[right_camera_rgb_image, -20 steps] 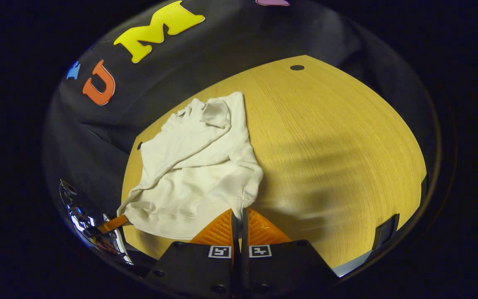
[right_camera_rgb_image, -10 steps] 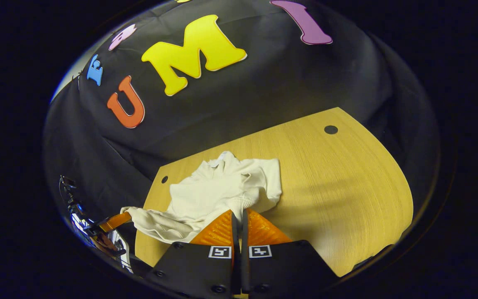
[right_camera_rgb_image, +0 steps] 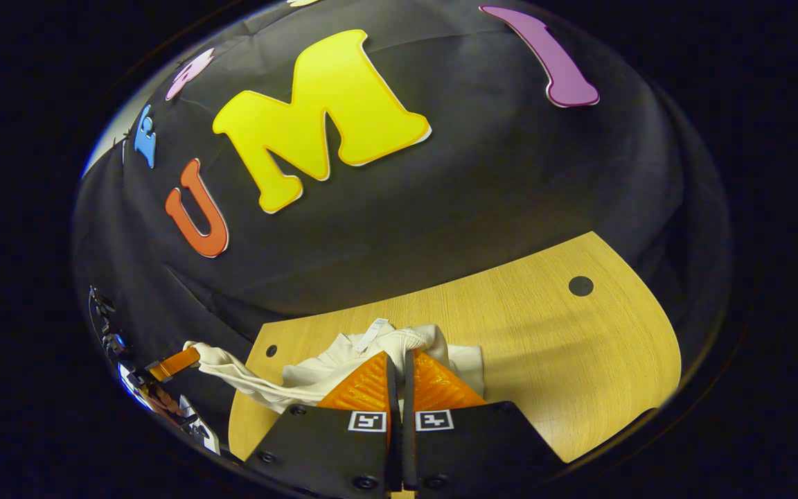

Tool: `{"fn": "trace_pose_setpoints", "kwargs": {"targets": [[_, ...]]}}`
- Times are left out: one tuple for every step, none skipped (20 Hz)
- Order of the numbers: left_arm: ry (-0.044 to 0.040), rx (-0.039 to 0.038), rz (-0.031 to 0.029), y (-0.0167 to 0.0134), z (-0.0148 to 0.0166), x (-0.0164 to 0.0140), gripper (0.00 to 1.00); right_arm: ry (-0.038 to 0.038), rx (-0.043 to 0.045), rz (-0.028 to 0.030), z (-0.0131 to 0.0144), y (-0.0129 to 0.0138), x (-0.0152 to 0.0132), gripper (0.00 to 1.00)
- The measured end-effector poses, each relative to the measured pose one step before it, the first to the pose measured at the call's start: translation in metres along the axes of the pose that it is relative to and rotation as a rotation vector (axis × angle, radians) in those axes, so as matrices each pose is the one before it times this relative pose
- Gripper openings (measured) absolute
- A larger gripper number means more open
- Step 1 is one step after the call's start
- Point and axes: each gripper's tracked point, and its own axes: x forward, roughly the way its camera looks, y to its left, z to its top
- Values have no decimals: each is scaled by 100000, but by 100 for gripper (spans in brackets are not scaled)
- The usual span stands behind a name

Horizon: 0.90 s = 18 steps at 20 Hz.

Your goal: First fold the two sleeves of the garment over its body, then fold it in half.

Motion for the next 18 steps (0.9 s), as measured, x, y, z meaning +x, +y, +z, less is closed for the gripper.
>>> {"fn": "trace_pose_setpoints", "kwargs": {"targets": [[557,-3248,565,610,-52,1537,4,1138,433,-178,295,-336,1471,0],[974,-2735,1192,745,-346,1372,4,1295,-170,-456,-24,-309,1506,0],[1021,-1677,1589,816,-578,1486,4,1130,-854,-157,-220,-286,1647,0],[1630,-211,1787,712,-554,1523,3,1277,-1425,-216,-282,-312,1627,0],[1346,4,1678,893,-782,1401,3,1077,-1028,-35,-291,-212,1696,0],[1025,-276,1108,1024,-776,1297,4,717,-1280,24,-360,-185,1494,0],[230,-145,1229,1009,-520,1279,4,384,-1291,5,-245,-230,1952,0],[101,-766,870,813,-517,1438,4,-45,-1247,-604,-372,-359,1857,1],[1070,-206,1166,794,-731,1353,4,-270,-396,-959,-354,-412,1683,0],[886,-588,1360,581,-754,1325,4,-66,-102,-498,-473,-221,1437,0],[385,-503,917,437,-663,1321,4,-698,-88,-973,-319,-351,1116,0],[-565,-920,1401,500,-244,856,4,-580,-509,-665,-312,-302,1143,0],[307,-310,785,194,-368,1008,4,-522,-1391,-1443,-475,-360,993,0],[842,557,1365,521,-708,590,4,-655,-2093,-2188,-446,-361,832,1],[854,1376,989,360,-616,644,4,-1063,-1510,-1365,-255,217,326,1],[617,1436,688,447,-512,831,4,-1142,-1662,-1480,-163,-51,299,1],[199,1397,823,322,-364,529,4,-534,-1384,-1480,-181,-170,197,1],[7,378,-450,-108,-182,412,4,-160,-614,-1042,-222,44,167,1]]}}
